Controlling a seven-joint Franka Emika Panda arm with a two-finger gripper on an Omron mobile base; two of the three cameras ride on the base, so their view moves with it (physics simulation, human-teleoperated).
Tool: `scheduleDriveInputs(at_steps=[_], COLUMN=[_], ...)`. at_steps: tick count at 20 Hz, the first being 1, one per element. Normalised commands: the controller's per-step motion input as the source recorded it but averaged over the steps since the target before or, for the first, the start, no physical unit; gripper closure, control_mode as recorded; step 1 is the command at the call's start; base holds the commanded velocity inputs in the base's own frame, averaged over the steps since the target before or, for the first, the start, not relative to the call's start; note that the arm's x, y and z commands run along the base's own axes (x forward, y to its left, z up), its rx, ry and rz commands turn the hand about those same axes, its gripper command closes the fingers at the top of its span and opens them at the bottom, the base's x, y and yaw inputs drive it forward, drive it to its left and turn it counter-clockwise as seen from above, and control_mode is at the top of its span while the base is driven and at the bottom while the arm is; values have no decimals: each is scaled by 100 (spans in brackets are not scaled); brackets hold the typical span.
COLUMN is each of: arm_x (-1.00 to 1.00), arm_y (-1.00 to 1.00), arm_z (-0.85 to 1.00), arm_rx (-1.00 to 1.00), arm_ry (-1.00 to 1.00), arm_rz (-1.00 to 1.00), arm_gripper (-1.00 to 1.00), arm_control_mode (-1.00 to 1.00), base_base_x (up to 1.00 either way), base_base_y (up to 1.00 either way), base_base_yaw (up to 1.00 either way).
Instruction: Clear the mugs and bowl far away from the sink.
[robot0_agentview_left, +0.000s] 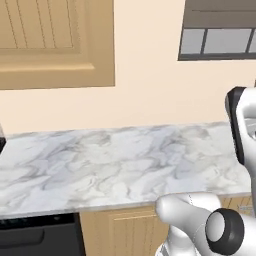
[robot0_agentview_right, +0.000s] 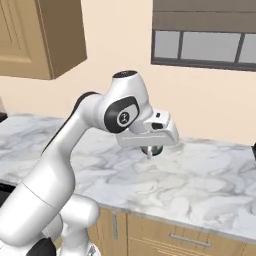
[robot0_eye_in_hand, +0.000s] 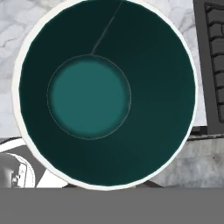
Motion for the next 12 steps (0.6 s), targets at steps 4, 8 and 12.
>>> scheduleDriveInputs(at_steps=[4, 8, 12], arm_x=[0, 0, 0], arm_y=[0, 0, 0], arm_z=[0, 0, 0], arm_rx=[0, 0, 0], arm_ry=[0, 0, 0], arm_rz=[0, 0, 0], arm_gripper=[100, 100, 100], arm_control_mode=[100, 100, 100], base_base_x=[77, 93, 76], base_base_y=[2, 17, 11], base_base_yaw=[-31, -27, -40])
